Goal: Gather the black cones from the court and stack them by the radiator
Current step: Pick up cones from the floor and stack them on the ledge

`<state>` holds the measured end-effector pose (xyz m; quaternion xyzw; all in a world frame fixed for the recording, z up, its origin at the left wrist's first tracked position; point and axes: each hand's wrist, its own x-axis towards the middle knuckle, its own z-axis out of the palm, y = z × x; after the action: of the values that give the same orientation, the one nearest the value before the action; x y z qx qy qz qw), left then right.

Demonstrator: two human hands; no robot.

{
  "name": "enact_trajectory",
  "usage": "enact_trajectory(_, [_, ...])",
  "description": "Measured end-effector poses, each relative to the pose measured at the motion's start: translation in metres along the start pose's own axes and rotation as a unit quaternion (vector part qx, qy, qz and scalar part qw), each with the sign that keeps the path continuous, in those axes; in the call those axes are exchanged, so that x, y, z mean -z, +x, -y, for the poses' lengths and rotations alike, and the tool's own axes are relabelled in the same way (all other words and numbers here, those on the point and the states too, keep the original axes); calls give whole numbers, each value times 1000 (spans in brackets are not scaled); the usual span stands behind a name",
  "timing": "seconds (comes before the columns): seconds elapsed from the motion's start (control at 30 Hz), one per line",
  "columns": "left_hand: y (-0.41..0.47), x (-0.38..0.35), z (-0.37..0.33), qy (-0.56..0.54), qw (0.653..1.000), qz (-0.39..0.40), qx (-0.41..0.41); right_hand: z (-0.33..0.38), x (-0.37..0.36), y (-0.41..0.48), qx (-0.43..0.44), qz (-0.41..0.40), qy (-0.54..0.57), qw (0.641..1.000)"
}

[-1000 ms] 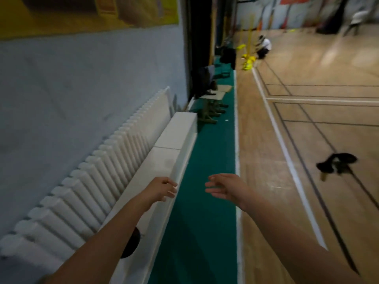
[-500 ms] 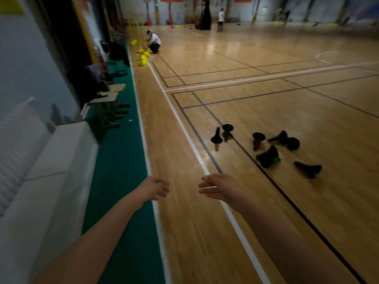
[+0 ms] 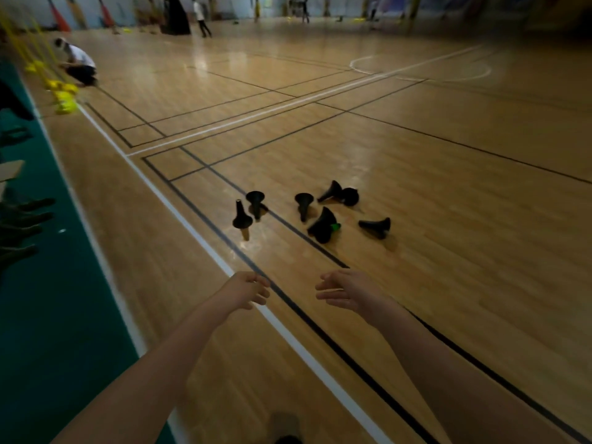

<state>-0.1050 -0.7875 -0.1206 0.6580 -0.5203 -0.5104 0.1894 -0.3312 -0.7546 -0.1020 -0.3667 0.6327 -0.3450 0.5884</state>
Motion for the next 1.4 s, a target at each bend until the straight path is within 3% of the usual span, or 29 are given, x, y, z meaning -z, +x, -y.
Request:
enact_trajectory(0.47, [195, 28, -94, 20, 997, 71, -15, 90, 34, 155, -39, -82, 57, 994])
enact_trajectory(0.8, [305, -19, -166, 40, 994, 98, -19, 127, 115, 257, -54, -97, 87, 990])
enact_trajectory(1.17, [436, -74, -284, 44, 997, 63, -16, 196, 253, 393, -19, -70, 85, 994])
enact_trajectory(1.4, [506, -89, -330, 22, 999, 38, -5, 226, 293, 480, -48, -73, 84, 993])
